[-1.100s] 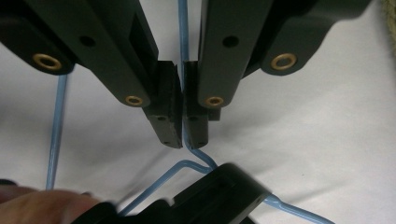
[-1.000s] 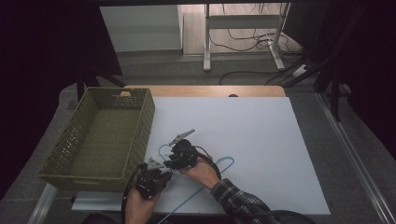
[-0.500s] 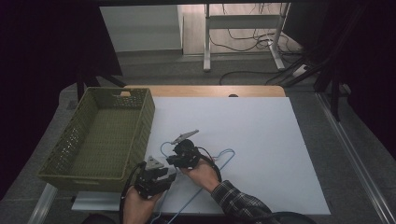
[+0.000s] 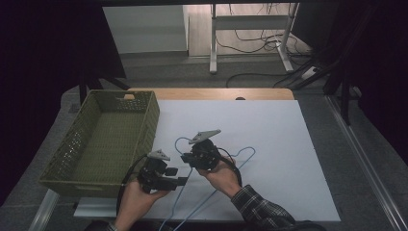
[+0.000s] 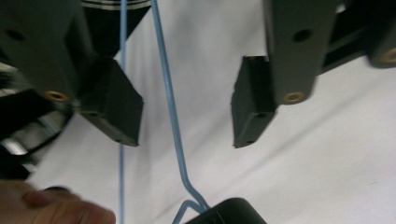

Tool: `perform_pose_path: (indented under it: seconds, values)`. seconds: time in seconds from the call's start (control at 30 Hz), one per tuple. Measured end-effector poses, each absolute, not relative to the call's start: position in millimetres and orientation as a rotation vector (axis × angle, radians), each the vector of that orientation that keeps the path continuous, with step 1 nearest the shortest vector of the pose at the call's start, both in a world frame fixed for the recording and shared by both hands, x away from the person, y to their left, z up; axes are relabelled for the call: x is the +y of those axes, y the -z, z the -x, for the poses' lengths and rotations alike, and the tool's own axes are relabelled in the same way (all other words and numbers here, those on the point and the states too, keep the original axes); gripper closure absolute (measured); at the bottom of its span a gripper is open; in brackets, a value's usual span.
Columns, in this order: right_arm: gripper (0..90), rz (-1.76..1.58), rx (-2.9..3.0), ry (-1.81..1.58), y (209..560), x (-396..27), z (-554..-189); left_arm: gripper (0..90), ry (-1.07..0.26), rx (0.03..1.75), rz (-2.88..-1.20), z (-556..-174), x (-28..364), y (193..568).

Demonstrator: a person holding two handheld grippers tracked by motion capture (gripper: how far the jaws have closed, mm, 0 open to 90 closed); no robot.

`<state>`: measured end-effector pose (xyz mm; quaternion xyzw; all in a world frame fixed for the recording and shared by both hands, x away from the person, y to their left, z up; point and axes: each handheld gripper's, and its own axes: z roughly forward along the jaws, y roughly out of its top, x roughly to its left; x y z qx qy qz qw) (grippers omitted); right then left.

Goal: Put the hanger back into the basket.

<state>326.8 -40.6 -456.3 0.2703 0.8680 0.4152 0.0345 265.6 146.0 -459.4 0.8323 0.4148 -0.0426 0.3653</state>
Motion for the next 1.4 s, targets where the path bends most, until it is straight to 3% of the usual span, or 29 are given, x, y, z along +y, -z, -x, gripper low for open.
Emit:
perform_pose_path:
  seconds: [0.07,0.13,0.43,0.77,0.8,0.97,1.17,1.4]
  values:
    - [85.7,-0.834,2.660,-1.285,454.4,-44.0,-326.7,54.5,0.184,1.045,-2.131,-273.2,144.6,460.5]
    - [85.7,-0.833,2.657,-1.289,453.8,-47.3,-326.9,63.3,0.264,1.029,-2.132,-282.3,140.0,463.5]
    - [85.6,-0.851,2.635,-1.333,452.2,-54.0,-328.2,84.1,0.366,1.049,-2.169,-296.2,128.5,466.9]
    - [83.4,-0.866,2.575,-1.406,436.7,-63.5,-328.8,88.0,0.327,1.065,-2.155,-297.5,127.8,445.9]
    - [73.9,-0.859,2.548,-1.409,430.7,-66.5,-327.5,88.0,0.313,1.050,-2.164,-298.6,128.2,438.7]
    - [69.1,-0.833,2.510,-1.444,415.1,-79.3,-322.8,87.9,0.261,1.049,-2.162,-300.2,134.6,423.8]
    - [52.8,-0.839,2.484,-1.431,394.7,-115.7,-318.9,87.9,0.199,1.076,-2.115,-306.1,155.4,403.4]
    - [37.2,-0.900,2.497,-1.399,398.5,-153.7,-316.9,87.9,0.104,1.065,-2.136,-307.1,165.2,376.0]
